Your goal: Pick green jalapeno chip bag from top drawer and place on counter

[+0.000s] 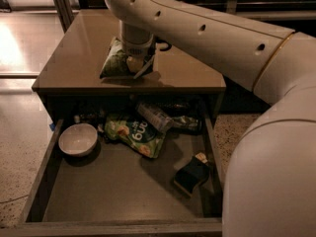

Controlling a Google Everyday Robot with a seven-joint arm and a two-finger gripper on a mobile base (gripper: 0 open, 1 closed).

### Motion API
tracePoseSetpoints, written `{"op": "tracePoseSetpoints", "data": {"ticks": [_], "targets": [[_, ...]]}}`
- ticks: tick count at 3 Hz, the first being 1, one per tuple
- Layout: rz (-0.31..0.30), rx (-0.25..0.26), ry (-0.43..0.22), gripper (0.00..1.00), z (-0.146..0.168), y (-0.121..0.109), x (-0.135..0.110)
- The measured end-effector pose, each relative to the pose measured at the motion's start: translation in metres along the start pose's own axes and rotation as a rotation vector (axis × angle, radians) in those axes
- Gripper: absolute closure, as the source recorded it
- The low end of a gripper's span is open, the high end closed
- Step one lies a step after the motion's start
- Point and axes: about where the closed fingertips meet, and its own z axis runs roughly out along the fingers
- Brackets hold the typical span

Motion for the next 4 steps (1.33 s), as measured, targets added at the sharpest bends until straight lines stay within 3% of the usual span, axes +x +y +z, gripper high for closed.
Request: {"op": "tracePoseSetpoints", "data": {"ticks": [1, 3, 4], "targets": [[0.000, 0.000, 0.000, 0.97, 0.0001, 0.0000, 0.0000], [0.000, 0.000, 0.000, 0.36, 0.0001, 0.0001, 0.0000], [0.000, 0.000, 0.000, 0.13, 0.0001, 0.0001, 0.0000]]}}
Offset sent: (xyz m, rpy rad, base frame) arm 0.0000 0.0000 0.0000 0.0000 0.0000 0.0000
